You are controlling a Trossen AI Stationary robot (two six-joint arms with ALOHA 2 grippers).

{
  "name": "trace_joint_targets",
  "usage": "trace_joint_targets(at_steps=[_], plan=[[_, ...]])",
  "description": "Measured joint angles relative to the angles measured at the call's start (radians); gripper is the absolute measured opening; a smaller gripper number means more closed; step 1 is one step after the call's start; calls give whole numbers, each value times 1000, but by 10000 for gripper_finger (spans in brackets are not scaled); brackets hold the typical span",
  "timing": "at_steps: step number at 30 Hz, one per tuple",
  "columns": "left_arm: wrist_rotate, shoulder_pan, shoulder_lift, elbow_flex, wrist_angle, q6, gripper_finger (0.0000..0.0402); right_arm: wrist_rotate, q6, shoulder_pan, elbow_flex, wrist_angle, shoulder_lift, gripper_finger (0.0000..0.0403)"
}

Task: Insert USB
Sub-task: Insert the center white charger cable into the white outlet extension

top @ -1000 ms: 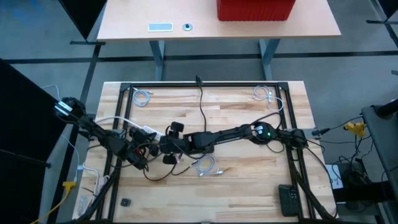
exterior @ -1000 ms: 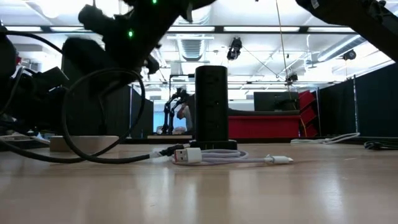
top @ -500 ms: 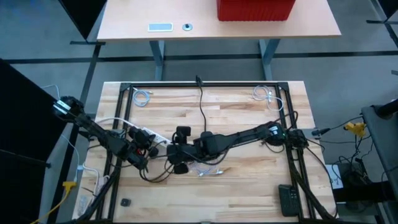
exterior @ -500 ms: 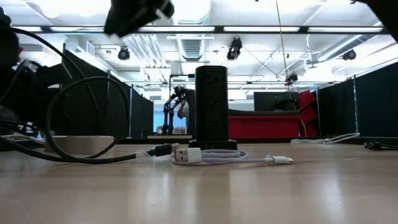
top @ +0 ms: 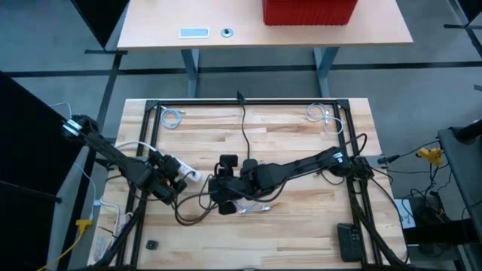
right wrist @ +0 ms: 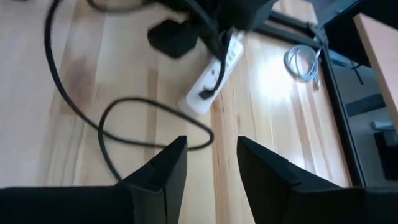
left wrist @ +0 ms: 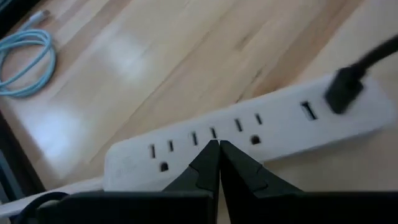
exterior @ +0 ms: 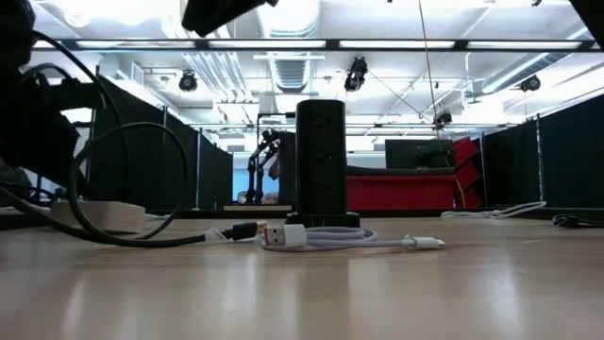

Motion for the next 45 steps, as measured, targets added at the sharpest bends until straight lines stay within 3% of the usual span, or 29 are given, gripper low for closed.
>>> trace_joint_targets(at_steps=[8,16,22,28,38,45], plan=[[50,-2,-3,137,-218,27,0,-3,-3,0,-8,-46,10,100],[214,-24,-2,272,-431,25,0,-197,39,14,-41,-82,10,79],[381,-54,-2,333,-592,-12,0,-230,147,78,-90,-188,11,62],[553,-113,5,341,-585,-26,0,-250,231,136,-183,-231,11,54],[654,-259,45,455,-581,-162,0,-374,149,158,-370,-48,10,75],[608,-303,71,698,-574,-193,0,-379,-39,125,-329,-51,9,115]])
